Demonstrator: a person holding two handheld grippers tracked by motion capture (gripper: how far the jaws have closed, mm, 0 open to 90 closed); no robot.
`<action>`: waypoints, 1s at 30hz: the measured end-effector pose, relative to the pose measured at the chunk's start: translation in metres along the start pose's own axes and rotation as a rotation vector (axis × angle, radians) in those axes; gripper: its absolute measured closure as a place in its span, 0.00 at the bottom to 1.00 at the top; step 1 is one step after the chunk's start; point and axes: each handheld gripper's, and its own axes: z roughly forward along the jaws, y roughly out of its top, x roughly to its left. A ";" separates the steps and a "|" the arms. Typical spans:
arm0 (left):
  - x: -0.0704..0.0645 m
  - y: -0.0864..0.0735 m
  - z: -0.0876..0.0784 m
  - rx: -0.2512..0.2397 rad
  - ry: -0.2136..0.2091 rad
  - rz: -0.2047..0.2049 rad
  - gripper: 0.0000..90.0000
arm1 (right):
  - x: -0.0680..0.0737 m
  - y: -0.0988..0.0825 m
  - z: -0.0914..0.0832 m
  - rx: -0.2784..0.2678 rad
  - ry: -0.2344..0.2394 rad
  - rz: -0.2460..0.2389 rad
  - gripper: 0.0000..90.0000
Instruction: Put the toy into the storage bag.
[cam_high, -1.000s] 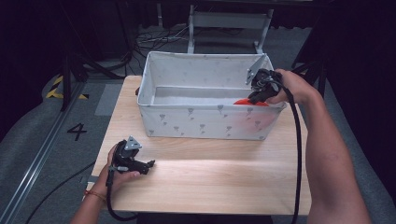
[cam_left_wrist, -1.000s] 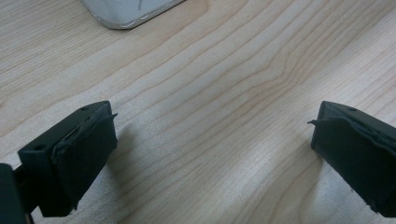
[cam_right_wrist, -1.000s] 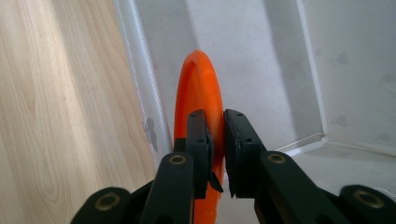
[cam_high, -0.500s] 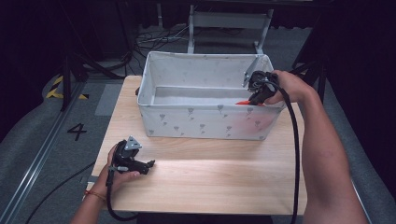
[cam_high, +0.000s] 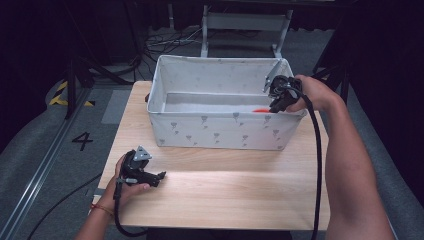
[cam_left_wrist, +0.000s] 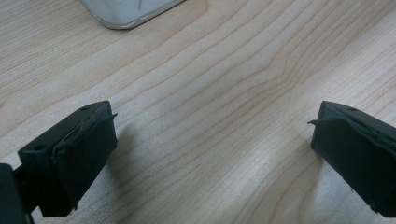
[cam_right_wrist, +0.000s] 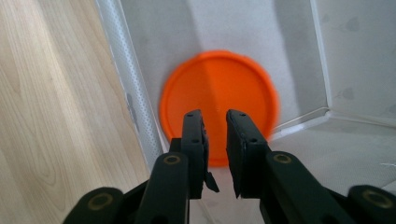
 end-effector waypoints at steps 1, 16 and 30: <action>0.000 0.000 0.000 0.000 0.000 0.000 0.01 | 0.000 0.000 0.000 0.000 0.000 0.000 0.85; 0.000 0.000 0.000 0.000 0.000 0.000 0.01 | 0.013 -0.026 -0.027 -0.293 -0.100 0.115 0.55; 0.000 0.000 0.000 -0.002 0.003 0.002 0.01 | 0.046 -0.053 -0.048 -0.514 -0.263 0.251 0.38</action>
